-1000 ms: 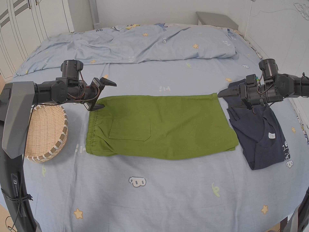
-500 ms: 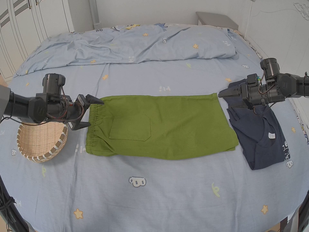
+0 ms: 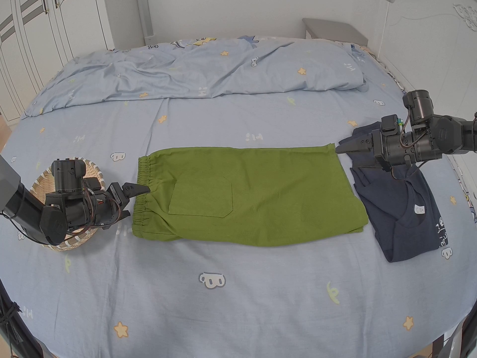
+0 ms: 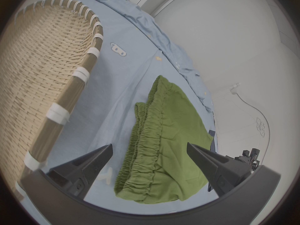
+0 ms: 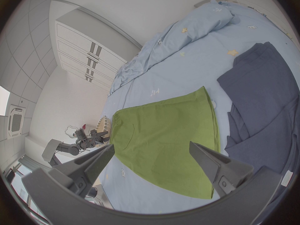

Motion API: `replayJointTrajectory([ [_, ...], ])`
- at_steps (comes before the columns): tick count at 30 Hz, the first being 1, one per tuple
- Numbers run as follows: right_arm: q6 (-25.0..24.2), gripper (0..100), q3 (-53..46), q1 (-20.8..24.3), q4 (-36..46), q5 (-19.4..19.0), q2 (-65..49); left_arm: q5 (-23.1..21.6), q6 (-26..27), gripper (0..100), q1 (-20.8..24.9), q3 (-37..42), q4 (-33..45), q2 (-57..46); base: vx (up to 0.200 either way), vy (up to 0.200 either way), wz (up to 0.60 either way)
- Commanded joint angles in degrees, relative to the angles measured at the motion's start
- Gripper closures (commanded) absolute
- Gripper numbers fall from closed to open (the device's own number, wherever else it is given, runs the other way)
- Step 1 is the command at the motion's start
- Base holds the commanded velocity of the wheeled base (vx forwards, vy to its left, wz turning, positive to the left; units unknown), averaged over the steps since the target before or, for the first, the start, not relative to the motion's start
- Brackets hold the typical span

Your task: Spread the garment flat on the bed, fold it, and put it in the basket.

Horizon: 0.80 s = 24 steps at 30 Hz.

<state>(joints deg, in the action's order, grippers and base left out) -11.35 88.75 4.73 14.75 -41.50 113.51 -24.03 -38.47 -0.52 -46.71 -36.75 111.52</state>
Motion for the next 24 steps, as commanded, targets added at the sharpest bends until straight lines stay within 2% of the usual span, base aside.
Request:
replayJointTrajectory([
  [1,0.01,0,-1.03,0.46,-0.86,0.01,-0.74,-0.05,0.33,0,0.52,0.66,-2.01,4.50,0.000,0.000,0.00],
  [12,0.01,0,-1.03,0.46,-0.95,-0.08,-0.74,-0.49,0.07,0,1.67,1.10,-11.59,10.38,0.000,0.000,0.00],
  [14,0.01,0,-1.03,0.46,-0.95,-0.08,-0.74,-1.64,-0.46,0,1.58,0.84,-12.02,10.65,0.000,0.000,0.00],
  [18,0.01,0,-1.03,0.46,-0.86,-0.08,-0.74,-9.99,-1.08,0,0.35,0.84,-12.02,11.09,0.000,0.000,0.00],
  [20,-0.08,0,-1.12,0.46,-0.86,-0.08,-0.74,-11.66,-1.52,0,-0.35,0.31,-12.11,12.05,0.000,0.000,0.00],
  [24,-0.08,0,-1.38,0.54,-0.95,-0.08,-0.83,-11.92,-2.40,0,-0.18,-1.19,-12.11,13.29,0.000,0.000,0.00],
])
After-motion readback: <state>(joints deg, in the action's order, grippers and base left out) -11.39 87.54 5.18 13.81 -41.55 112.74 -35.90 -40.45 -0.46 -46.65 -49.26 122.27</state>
